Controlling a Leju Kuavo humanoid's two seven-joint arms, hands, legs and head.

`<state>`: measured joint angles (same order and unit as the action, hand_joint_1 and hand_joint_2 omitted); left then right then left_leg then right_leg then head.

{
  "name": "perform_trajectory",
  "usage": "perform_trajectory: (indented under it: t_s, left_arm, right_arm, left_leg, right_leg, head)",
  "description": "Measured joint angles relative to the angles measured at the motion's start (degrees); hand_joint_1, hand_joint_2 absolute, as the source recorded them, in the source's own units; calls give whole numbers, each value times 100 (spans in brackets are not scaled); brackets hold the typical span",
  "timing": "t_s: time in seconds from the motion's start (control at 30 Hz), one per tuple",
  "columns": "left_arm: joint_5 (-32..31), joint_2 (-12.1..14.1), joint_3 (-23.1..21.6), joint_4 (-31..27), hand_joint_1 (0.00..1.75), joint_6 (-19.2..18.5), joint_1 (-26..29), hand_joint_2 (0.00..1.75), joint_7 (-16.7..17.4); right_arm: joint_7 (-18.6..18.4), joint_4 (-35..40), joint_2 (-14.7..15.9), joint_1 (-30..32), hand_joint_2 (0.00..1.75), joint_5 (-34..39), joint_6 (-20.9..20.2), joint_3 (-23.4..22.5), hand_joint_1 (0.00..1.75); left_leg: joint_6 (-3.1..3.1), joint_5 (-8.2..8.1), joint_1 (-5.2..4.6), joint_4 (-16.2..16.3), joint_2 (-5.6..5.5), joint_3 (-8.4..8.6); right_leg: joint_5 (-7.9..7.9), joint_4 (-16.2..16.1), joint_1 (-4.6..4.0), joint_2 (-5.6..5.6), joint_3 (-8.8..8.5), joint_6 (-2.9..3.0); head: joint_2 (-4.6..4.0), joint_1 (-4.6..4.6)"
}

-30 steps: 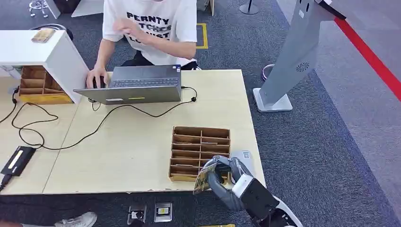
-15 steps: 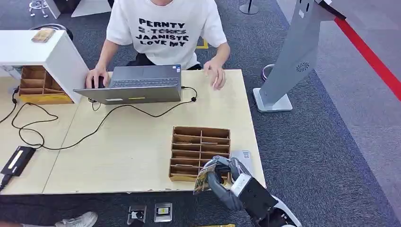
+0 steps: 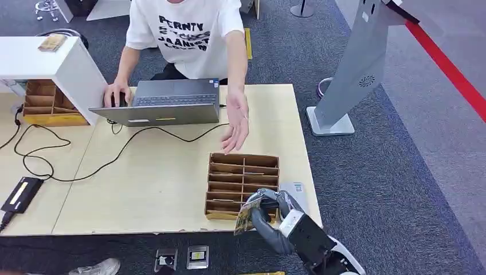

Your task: Pass the card to the sensor for recognition and then transmit it.

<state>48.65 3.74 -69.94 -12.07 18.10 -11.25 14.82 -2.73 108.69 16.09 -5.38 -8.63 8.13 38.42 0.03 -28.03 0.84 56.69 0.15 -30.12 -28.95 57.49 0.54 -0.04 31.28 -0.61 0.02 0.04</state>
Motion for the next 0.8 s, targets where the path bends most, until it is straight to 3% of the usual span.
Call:
perform_trajectory:
  t_s: [0.33,0.6,0.8]
  left_arm:
    - [35,0,0,0,0,9,31,0,-52]
    - [-129,-9,-4,0,0,-74,-16,0,-52]
    - [-299,-55,-11,0,0,-136,-167,0,41]
  right_arm:
    - [9,-2,-66,-185,175,-151,-120,9,175]
    - [11,-83,-328,-1039,175,-566,-317,66,175]
    - [-24,-561,-666,-1905,175,-800,-324,249,175]
  left_leg:
    - [0,0,0,0,1,-2]
    - [-1,2,0,0,0,-4]
    - [-2,9,1,0,-3,-10]
  right_leg:
    - [0,1,0,1,2,0]
    - [1,4,0,1,2,0]
    - [1,8,0,-5,2,0]
  head:
    - [0,0]
    - [0,0]
    - [0,0]
